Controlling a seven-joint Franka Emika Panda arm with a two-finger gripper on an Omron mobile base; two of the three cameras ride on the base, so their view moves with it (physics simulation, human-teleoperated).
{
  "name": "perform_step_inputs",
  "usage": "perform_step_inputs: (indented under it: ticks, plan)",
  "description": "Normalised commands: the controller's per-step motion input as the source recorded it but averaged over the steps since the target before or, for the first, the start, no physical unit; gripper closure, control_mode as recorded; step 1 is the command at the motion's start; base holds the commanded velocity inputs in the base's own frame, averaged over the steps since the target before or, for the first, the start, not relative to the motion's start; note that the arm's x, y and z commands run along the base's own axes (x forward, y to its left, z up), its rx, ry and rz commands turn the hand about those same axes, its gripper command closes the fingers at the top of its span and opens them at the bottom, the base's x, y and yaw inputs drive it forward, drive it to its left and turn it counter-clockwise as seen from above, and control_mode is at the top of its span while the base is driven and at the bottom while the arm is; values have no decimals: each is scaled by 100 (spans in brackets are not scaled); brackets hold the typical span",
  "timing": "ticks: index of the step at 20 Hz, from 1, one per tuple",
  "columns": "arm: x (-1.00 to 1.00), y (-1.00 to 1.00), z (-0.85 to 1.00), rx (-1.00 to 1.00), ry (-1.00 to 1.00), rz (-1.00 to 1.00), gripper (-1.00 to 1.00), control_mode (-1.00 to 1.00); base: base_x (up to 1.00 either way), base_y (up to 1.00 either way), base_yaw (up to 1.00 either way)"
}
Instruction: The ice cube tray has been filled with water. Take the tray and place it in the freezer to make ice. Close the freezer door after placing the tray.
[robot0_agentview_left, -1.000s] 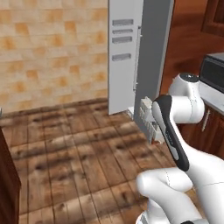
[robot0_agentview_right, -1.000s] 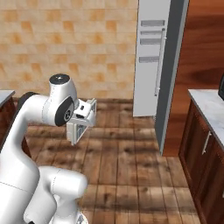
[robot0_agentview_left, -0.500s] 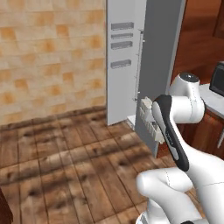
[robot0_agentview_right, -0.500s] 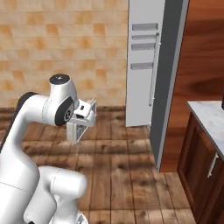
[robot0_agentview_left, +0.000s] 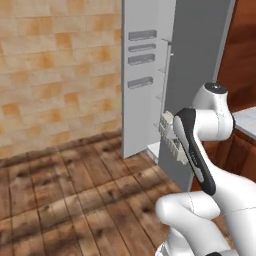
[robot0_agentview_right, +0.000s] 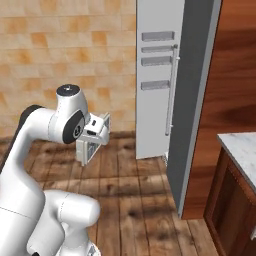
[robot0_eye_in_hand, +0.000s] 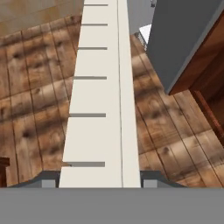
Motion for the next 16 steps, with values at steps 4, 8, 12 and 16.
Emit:
perform_step_inputs:
  ticks: [4, 8, 12, 16]
  plan:
    - [0, 0, 0, 0, 0, 0, 100, 100, 67, -10, -18]
    - [0, 0, 0, 0, 0, 0, 100, 100, 56, -12, -17]
    - [0, 0, 0, 0, 0, 0, 100, 100, 50, -9, -18]
    - [0, 0, 0, 0, 0, 0, 100, 100, 46, -8, -20]
